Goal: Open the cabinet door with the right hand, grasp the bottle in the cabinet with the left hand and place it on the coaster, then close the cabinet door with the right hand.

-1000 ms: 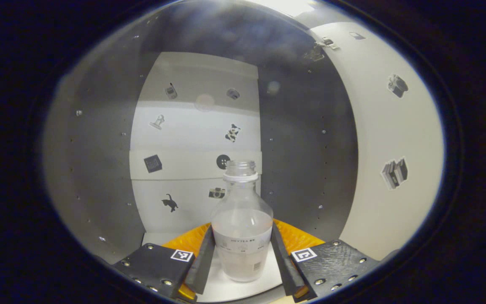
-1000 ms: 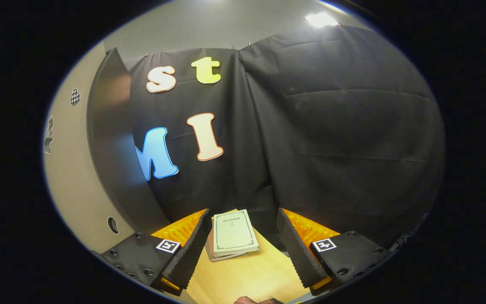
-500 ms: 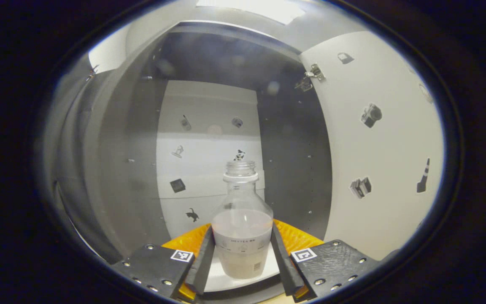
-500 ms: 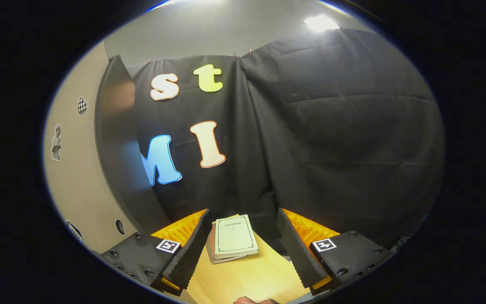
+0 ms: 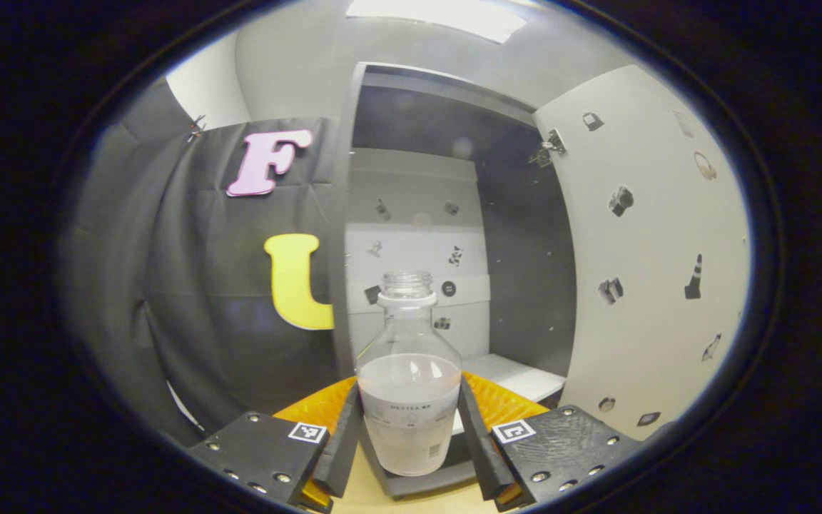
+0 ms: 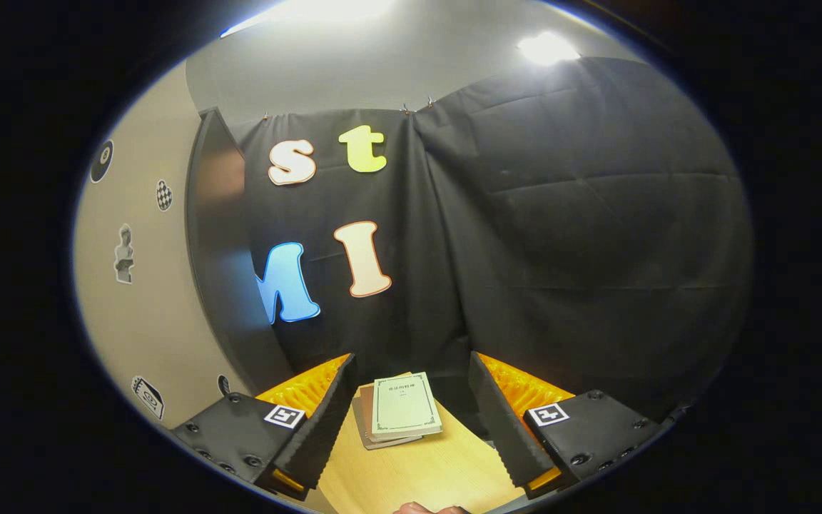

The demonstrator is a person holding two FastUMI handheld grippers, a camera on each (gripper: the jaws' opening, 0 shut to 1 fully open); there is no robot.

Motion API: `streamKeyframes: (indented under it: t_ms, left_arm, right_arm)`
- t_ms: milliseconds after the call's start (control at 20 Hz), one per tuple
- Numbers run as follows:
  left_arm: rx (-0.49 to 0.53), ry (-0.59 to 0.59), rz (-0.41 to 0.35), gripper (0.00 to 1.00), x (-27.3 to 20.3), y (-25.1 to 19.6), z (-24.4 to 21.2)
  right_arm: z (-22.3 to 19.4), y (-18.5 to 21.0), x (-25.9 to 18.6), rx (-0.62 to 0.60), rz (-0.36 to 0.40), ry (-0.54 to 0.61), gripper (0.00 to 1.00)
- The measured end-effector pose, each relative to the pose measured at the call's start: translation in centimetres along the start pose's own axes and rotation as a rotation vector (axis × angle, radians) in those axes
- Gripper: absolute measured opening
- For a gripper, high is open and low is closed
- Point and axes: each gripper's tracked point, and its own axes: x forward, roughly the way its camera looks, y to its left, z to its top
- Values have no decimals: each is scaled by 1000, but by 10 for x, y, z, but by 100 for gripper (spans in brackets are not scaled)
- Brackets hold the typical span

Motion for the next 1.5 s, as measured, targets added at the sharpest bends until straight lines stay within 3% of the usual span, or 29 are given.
streamKeyframes:
  t_ms: [150, 450, 650, 1000, 1300, 1500]
  left_arm:
    - [-25, -15, 74, 69, -36, 37, -26]
    - [-67, 45, 208, 69, -103, 92, -107]
    - [-59, 78, 255, 69, -129, 112, -158]
    - [-77, 176, 247, 69, -158, 96, -274]
    - [4, 178, 219, 68, -164, 76, -337]
    - [-27, 174, 214, 70, -163, 70, -357]
  right_arm:
    - [-2, 8, -10, 1, 29, 19, 100]
    - [6, 10, -34, 28, 11, 0, 98]
    - [1, 12, -52, 44, 18, 27, 98]
    - [-6, -3, -66, -15, -74, 33, 98]
    - [-11, -38, -57, 7, -191, 19, 98]
    - [-31, -47, -49, 16, -243, 68, 98]
